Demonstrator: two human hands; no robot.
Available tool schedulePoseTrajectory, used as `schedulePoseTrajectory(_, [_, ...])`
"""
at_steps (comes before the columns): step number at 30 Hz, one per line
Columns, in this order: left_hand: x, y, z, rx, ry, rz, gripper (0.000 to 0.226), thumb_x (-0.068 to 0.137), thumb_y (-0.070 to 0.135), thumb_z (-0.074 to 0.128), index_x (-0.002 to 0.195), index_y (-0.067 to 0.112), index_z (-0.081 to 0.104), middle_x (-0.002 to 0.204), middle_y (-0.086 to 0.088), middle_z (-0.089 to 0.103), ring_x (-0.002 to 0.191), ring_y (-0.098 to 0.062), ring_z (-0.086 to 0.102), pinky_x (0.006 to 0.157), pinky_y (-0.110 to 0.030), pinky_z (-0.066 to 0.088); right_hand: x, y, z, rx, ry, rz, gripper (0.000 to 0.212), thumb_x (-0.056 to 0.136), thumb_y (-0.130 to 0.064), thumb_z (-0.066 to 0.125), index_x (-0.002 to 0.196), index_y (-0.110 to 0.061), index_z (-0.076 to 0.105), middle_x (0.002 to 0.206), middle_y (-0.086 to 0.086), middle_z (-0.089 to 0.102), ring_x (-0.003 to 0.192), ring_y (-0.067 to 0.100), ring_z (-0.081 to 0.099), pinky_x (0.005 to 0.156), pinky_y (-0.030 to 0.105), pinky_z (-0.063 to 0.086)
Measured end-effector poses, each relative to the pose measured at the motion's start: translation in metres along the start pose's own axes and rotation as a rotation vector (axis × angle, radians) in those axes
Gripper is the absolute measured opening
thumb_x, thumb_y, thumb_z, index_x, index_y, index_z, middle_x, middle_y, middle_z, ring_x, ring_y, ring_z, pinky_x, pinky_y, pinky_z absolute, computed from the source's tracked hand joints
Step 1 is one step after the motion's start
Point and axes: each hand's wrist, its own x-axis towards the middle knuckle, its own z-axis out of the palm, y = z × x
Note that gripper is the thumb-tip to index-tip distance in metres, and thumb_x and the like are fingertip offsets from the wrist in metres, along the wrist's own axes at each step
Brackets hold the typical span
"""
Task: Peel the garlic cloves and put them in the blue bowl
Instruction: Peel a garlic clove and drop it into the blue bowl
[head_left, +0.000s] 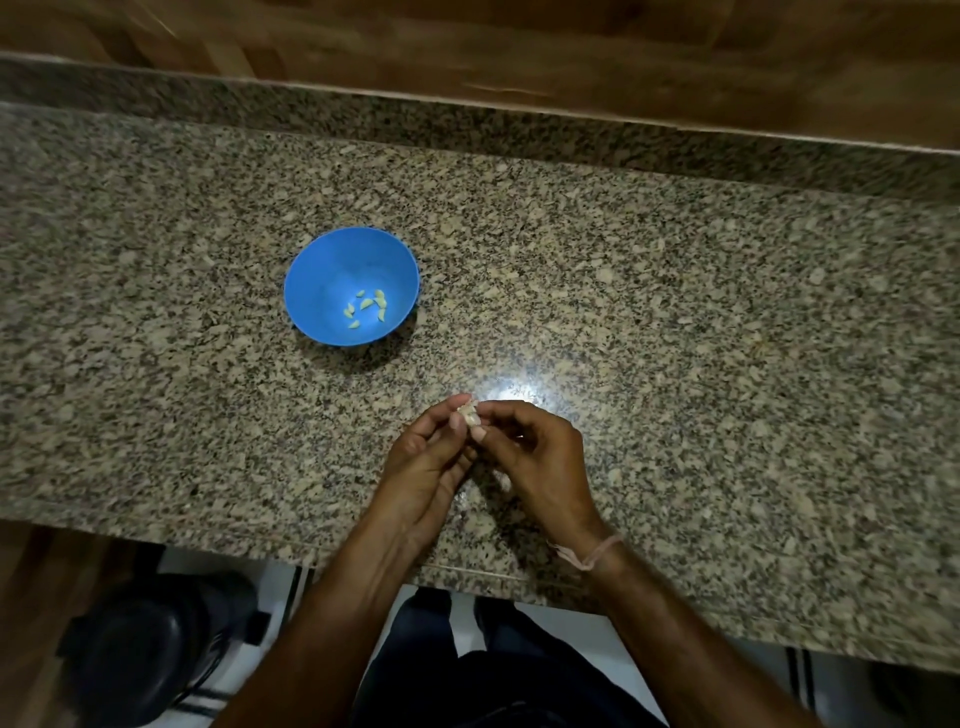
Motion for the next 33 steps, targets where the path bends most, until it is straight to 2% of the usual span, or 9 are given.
schedulePoseTrajectory(4, [-0.003, -0.002, 0.004, 0.051, 0.008, 0.042, 0.032, 0.084, 0.018, 0.069, 0.115, 0.014, 0.068, 0.102, -0.004, 0.076, 0.088, -0.010, 0.070, 0.077, -0.023, 0.059, -0.005, -0.001, -0.002, -0.081, 0.021, -0.082, 0.019, 0.092, -0.011, 0.080, 0.111, -0.010, 0.080, 0.105, -0.003, 0.080, 0.101, 0.012, 0.075, 0.091, 0.040, 0.063])
schedulePoseTrajectory(9, [-0.006, -0.005, 0.006, 0.140, 0.069, 0.103, 0.022, 0.090, 0.011, 0.069, 0.112, 0.013, 0.071, 0.091, -0.004, 0.076, 0.082, -0.012, 0.070, 0.077, -0.025, 0.059, -0.004, -0.002, -0.005, -0.251, 0.009, -0.216, 0.013, 0.096, -0.013, 0.076, 0.107, -0.010, 0.081, 0.098, -0.003, 0.077, 0.092, 0.012, 0.074, 0.080, 0.041, 0.062])
schedulePoseTrajectory(12, [-0.009, -0.007, 0.008, 0.214, 0.123, 0.162, 0.019, 0.094, 0.005, 0.069, 0.111, 0.011, 0.074, 0.095, -0.009, 0.079, 0.090, -0.018, 0.074, 0.083, -0.029, 0.061, -0.003, -0.003, -0.006, -0.376, 0.001, -0.282, 0.014, 0.097, -0.017, 0.073, 0.108, -0.012, 0.081, 0.096, -0.003, 0.076, 0.087, 0.008, 0.072, 0.075, 0.037, 0.060])
schedulePoseTrajectory(16, [-0.013, -0.004, 0.008, 0.259, 0.166, 0.203, 0.021, 0.091, 0.003, 0.073, 0.111, 0.008, 0.076, 0.103, -0.014, 0.079, 0.100, -0.031, 0.076, 0.094, -0.044, 0.058, -0.002, -0.009, -0.005, -0.444, -0.043, -0.313, 0.015, 0.100, -0.020, 0.070, 0.107, -0.014, 0.081, 0.094, -0.004, 0.076, 0.084, 0.008, 0.071, 0.074, 0.036, 0.059])
schedulePoseTrajectory(22, [-0.018, -0.002, 0.005, 0.340, 0.162, 0.240, 0.020, 0.089, -0.002, 0.073, 0.107, 0.004, 0.076, 0.103, -0.008, 0.080, 0.101, -0.028, 0.077, 0.095, -0.048, 0.059, -0.004, -0.008, -0.005, -0.502, -0.067, -0.300, 0.017, 0.100, -0.024, 0.067, 0.105, -0.015, 0.080, 0.090, -0.003, 0.077, 0.079, 0.010, 0.071, 0.072, 0.036, 0.058])
schedulePoseTrajectory(26, [-0.018, -0.005, 0.000, 0.388, 0.159, 0.270, 0.019, 0.088, -0.001, 0.074, 0.106, 0.007, 0.078, 0.101, -0.008, 0.080, 0.100, -0.027, 0.077, 0.089, -0.039, 0.063, -0.005, -0.005, -0.005, -0.447, -0.068, -0.239, 0.014, 0.101, -0.020, 0.068, 0.104, -0.015, 0.080, 0.089, -0.007, 0.077, 0.079, 0.006, 0.071, 0.072, 0.031, 0.058])
schedulePoseTrajectory(29, [-0.015, -0.007, -0.002, 0.337, 0.168, 0.218, 0.022, 0.091, 0.003, 0.074, 0.112, 0.007, 0.077, 0.105, -0.011, 0.080, 0.103, -0.028, 0.076, 0.093, -0.041, 0.060, -0.006, 0.000, -0.003, -0.314, -0.057, -0.173, 0.014, 0.101, -0.022, 0.069, 0.107, -0.015, 0.080, 0.095, -0.007, 0.078, 0.089, 0.007, 0.073, 0.079, 0.029, 0.060])
schedulePoseTrajectory(33, [-0.011, -0.005, -0.002, 0.291, 0.162, 0.146, 0.018, 0.092, 0.008, 0.073, 0.109, 0.010, 0.078, 0.104, -0.012, 0.080, 0.100, -0.025, 0.076, 0.088, -0.035, 0.059, -0.006, 0.007, 0.002, -0.010, -0.013, 0.016, 0.011, 0.100, -0.018, 0.072, 0.102, -0.010, 0.079, 0.098, 0.004, 0.079, 0.097, 0.025, 0.075, 0.089, 0.046, 0.062])
